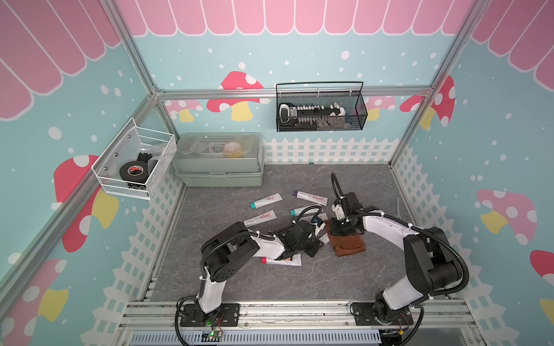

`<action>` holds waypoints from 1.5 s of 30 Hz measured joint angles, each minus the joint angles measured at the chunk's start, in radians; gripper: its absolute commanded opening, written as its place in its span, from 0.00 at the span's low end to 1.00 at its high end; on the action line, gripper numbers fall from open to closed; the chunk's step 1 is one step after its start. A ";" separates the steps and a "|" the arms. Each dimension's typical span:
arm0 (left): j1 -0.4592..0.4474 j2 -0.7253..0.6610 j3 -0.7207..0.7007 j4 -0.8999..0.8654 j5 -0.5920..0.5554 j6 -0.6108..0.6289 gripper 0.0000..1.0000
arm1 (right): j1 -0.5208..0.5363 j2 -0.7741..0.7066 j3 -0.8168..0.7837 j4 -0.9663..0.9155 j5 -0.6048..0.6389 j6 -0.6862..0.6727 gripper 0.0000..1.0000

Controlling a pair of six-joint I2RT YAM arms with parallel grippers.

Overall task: Wipe the surface of the toothpaste tube
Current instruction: Wipe the dirt from the toothpaste tube.

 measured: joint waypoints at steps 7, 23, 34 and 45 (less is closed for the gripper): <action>0.000 0.000 0.000 0.002 0.000 0.000 0.17 | 0.032 0.008 0.008 0.000 0.145 0.010 0.08; 0.000 0.000 -0.002 0.008 0.000 0.000 0.17 | -0.027 0.062 0.069 -0.035 0.282 0.005 0.08; 0.000 0.000 -0.003 0.009 0.000 0.000 0.17 | -0.027 -0.089 0.026 -0.049 0.013 -0.006 0.08; 0.000 0.000 -0.003 0.009 0.000 -0.002 0.17 | 0.035 -0.001 0.015 -0.062 0.105 -0.015 0.08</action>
